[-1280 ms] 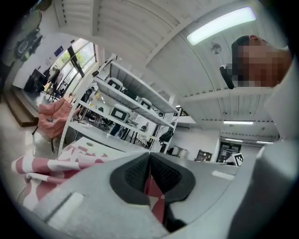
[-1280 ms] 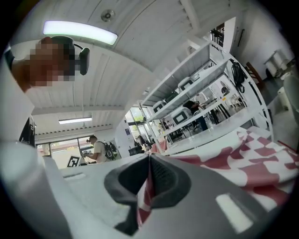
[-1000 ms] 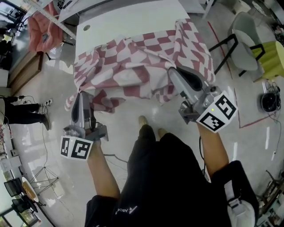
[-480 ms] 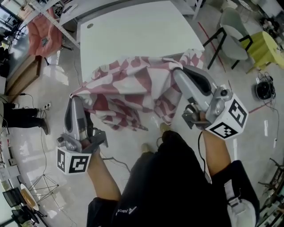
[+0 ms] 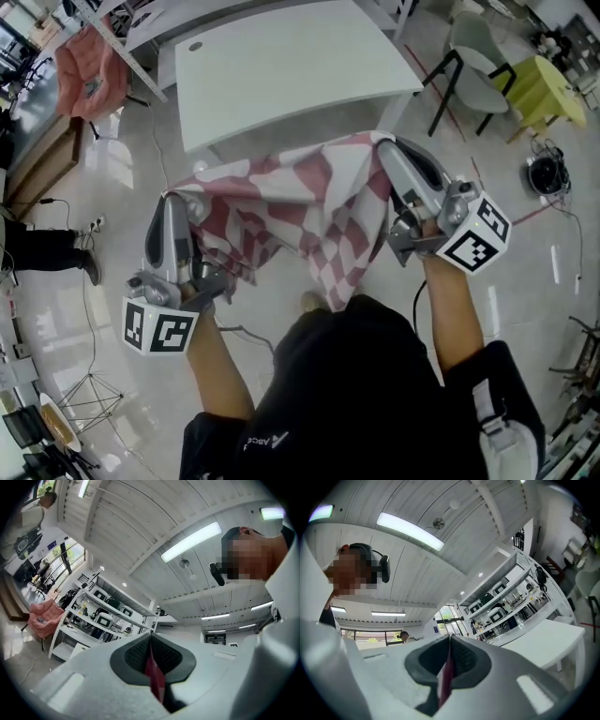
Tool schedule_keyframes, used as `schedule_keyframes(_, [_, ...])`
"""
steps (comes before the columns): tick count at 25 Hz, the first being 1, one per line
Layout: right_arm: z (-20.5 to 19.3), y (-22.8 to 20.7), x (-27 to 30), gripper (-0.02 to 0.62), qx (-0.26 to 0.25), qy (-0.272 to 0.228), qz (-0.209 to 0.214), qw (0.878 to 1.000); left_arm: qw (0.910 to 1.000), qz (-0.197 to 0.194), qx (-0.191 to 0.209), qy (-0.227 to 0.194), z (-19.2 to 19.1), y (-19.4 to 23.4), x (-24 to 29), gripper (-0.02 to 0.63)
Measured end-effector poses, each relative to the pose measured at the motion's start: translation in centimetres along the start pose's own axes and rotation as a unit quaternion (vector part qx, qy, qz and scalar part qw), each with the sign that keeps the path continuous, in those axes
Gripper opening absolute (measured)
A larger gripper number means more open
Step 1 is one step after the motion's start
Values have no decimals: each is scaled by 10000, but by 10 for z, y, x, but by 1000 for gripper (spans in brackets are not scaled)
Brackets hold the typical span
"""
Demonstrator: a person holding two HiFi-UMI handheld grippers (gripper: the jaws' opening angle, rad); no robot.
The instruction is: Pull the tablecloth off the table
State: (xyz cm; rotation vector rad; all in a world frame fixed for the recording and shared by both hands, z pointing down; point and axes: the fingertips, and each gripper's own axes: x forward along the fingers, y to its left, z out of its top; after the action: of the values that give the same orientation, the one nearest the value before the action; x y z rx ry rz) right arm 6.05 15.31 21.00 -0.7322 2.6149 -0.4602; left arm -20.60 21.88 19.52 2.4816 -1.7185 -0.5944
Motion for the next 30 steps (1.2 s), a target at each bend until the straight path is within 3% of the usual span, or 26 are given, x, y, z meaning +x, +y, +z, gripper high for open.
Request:
schedule_keyframes(8, [9,4,-13,3,-258,133,243,9993,9993,341,9,-129,6,-10,-15,11])
schedule_keyframes(16, [17,-15,-31,3,-507,184,-111,9985,9994,318,-73,-74,3,-17,-11,11])
schedule_keyframes(30, [16,-42,-51,3,-511,338,-556,9966,9992,259,-286,92,-10,-20,4,11])
